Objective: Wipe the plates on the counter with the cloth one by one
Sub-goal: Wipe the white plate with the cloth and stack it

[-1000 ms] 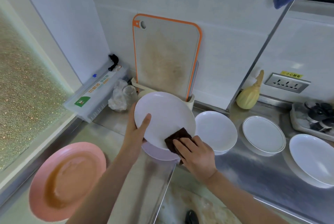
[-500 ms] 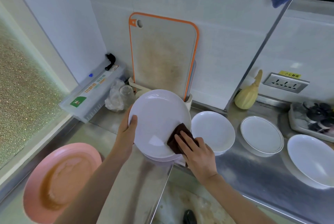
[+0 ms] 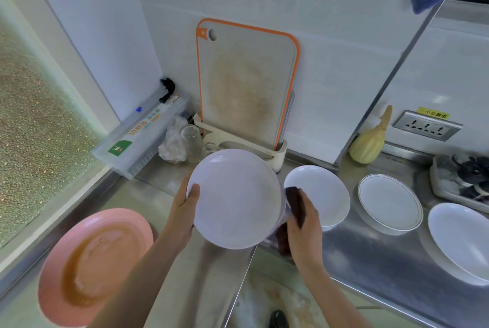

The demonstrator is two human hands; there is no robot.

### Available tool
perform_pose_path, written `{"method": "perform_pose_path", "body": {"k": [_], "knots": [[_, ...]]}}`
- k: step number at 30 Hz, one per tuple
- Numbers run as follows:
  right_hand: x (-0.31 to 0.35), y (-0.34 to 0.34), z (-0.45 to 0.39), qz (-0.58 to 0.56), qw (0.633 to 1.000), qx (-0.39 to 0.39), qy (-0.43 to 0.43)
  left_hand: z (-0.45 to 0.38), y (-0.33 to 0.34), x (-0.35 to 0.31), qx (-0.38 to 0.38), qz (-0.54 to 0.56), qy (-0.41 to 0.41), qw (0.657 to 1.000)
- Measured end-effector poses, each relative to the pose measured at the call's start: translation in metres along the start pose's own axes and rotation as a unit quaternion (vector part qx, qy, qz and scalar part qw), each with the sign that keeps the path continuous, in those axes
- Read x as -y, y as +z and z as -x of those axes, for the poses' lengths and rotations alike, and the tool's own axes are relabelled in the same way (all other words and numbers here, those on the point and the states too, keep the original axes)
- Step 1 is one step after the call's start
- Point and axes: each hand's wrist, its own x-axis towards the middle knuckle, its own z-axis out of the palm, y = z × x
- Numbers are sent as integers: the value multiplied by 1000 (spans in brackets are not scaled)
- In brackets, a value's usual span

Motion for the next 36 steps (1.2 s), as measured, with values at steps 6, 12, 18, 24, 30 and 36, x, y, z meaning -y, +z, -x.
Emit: {"method": "perform_pose_path", "body": {"k": [6,12,18,24,30,36], "knots": [[15,2,14,-438,853,138,247,6,-14,20,19,12,-24,999],[9,36,22,-228,961,88,127,16,-51,42,7,11,-62,998],[-8,77,44,-126,978,73,153,40,-87,57,3,-92,-54,994],[-39,105,94,-69,972,62,215,62,-116,97,-84,-251,-61,962],[-60,117,125,-43,961,32,270,74,-132,124,-58,-346,-131,927],[-54,123,124,-40,962,-1,271,78,-129,128,-111,-399,-82,906]]}}
